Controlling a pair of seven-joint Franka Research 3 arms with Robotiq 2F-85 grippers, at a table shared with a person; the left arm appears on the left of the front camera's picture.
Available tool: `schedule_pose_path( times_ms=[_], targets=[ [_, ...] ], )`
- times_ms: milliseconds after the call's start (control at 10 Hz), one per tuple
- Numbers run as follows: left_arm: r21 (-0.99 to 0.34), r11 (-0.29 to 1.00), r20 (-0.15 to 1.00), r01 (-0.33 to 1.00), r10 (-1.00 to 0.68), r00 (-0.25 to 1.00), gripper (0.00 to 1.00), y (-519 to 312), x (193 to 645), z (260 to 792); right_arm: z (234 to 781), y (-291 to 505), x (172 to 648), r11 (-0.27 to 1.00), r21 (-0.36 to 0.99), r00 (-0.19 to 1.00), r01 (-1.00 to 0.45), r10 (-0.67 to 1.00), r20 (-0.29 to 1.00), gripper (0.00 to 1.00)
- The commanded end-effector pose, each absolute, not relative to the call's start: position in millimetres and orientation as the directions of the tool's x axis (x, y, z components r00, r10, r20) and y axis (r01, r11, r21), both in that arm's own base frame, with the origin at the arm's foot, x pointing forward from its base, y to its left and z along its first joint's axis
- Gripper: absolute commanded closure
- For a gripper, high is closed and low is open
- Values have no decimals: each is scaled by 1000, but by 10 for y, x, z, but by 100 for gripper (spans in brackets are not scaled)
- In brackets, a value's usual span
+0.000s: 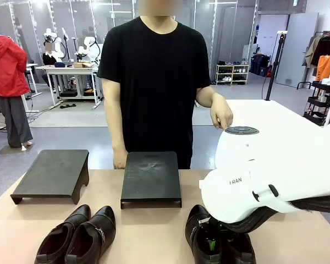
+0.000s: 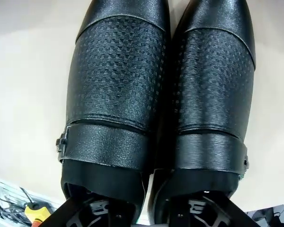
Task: Place the shoes on the stand as instructed by the person.
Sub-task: Pick up one pair of Shoes and place it on the Shoes Stand indicated by the person.
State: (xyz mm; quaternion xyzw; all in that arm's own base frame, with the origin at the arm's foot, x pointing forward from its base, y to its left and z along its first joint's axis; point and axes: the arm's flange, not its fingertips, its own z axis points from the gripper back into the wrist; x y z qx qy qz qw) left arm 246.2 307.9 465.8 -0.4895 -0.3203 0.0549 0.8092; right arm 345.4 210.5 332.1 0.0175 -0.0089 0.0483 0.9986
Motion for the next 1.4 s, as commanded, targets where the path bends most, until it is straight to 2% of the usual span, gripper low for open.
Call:
schedule_pose_path(
  times_ms=[0,500,900,1300],
  targets=[
    [-827,513,467,230,398,789,0,3089,2459,4661,3057,1762,2792,999,3,998,-50,50,47,100],
    [-827,513,467,230,398,789,0,3089,2459,4661,3317,1686,2807,998,28,996,-54,52,66,100],
    [-827,513,467,230,398,789,0,3089,2459,4661,3852,1496,2807,996,30,986,-90,85,145,100],
    [-827,513,467,230,398,789,0,3089,2459,4661,4334,1203,3016,994,60,975,-93,78,207,100]
  ],
)
